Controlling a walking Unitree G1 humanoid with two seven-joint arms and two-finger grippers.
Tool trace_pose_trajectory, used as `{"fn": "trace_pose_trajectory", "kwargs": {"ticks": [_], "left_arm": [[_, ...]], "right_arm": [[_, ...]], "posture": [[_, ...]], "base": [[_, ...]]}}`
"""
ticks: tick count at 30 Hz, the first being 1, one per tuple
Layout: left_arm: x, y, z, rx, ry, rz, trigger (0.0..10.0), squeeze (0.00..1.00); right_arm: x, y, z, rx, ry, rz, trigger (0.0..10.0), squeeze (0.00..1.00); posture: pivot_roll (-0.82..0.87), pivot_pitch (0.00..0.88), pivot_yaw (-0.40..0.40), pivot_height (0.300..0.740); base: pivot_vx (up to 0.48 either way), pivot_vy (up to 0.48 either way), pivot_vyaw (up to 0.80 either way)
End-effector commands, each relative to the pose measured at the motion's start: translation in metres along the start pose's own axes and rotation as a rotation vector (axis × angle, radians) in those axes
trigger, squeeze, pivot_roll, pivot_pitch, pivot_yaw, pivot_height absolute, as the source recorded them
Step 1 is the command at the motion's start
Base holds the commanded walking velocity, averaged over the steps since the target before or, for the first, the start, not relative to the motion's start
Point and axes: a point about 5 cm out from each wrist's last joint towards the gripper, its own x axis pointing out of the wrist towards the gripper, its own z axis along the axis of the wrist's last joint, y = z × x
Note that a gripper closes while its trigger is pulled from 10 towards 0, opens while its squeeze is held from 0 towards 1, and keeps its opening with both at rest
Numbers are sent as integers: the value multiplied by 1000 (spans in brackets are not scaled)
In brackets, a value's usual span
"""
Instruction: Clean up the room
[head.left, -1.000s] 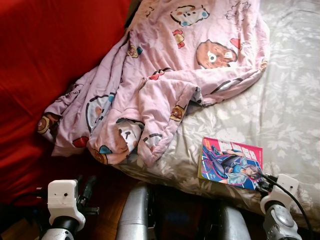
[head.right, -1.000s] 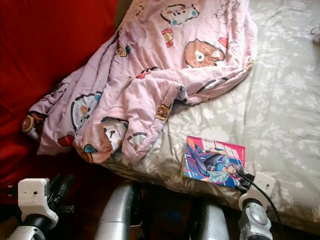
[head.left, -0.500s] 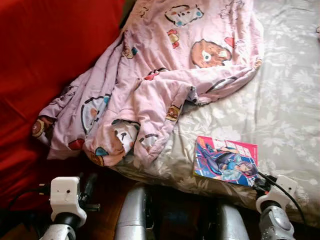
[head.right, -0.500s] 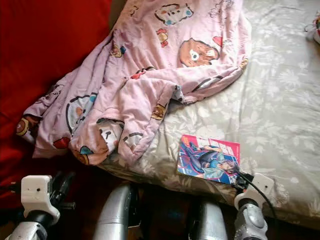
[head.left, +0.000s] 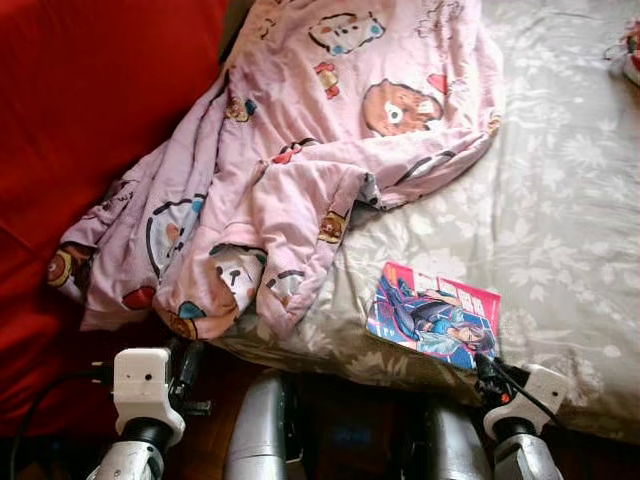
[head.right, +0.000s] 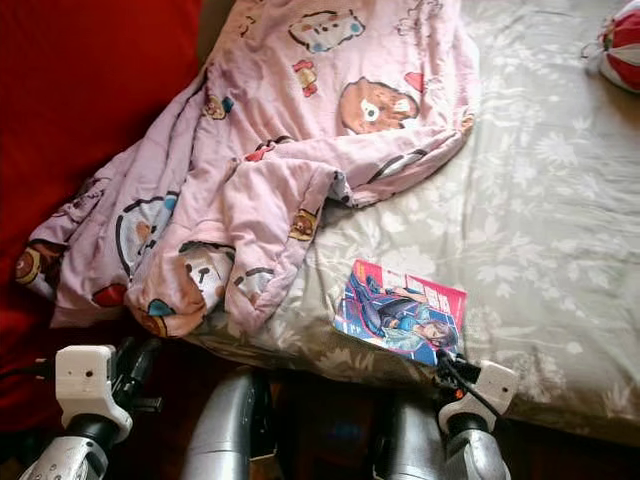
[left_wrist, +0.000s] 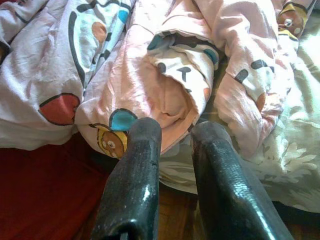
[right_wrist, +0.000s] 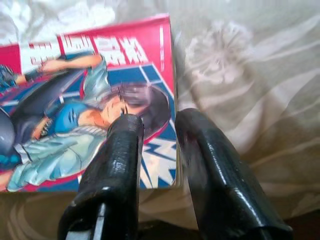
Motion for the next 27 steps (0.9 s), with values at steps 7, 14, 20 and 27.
{"fn": "trace_pose_trajectory", "kwargs": {"ticks": [7,14,20,27], "left_arm": [[-1,2,-8,6,26,20,10000,0],[-2,3,-11,8,29,25,10000,0],[-3,6,-10,15,29,30,10000,0],[-4,9,-10,22,31,35,10000,0]], "right_arm": [[-1,-2,4,30,8,-19,10000,0],[-4,-4,-3,74,49,-50,10000,1000],[-2,-8,-13,115,121,-69,10000,1000],[7,-11,-16,143,170,-86,10000,1000]], "posture": [[173,254,44,618],[172,258,44,618],[178,261,45,618],[182,265,53,618]], "base": [[0,0,0],[0,0,0],[0,0,0],[0,0,0]]}}
